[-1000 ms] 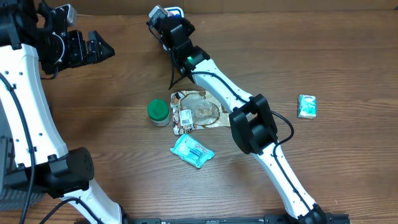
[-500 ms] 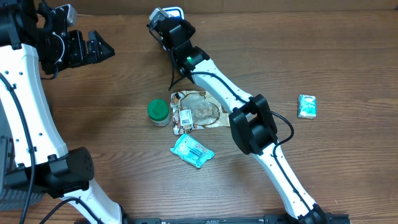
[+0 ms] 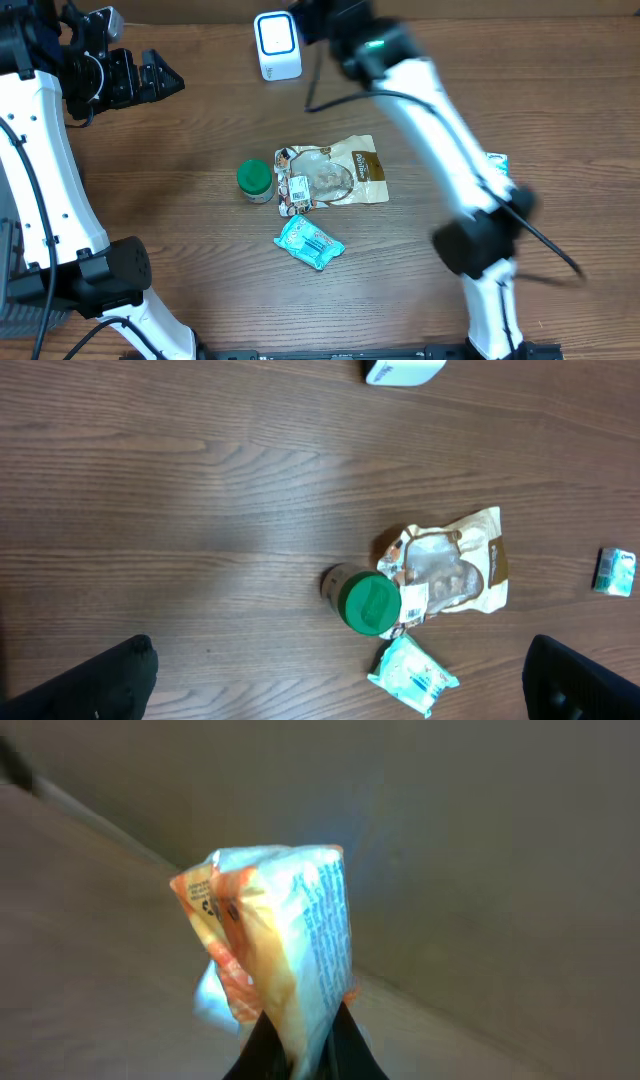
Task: Scan the item barcode
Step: 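Carry the orange pack right and set it by the Kleenex pack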
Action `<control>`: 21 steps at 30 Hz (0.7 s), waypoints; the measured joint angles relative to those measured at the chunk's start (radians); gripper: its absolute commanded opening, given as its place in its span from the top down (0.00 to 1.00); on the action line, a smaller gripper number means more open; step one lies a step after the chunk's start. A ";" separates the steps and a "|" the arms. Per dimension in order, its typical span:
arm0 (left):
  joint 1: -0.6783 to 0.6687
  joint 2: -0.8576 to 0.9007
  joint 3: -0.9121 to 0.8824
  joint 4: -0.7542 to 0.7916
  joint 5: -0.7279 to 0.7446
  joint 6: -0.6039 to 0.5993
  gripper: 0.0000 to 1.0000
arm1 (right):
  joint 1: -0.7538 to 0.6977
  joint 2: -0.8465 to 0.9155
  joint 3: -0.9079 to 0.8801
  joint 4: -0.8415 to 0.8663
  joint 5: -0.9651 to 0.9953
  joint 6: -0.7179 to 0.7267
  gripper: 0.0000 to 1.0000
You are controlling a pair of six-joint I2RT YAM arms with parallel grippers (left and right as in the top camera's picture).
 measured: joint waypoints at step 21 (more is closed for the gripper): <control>0.000 0.000 0.000 0.000 0.000 0.000 0.00 | -0.353 -0.169 -0.172 -0.844 -0.107 0.476 0.96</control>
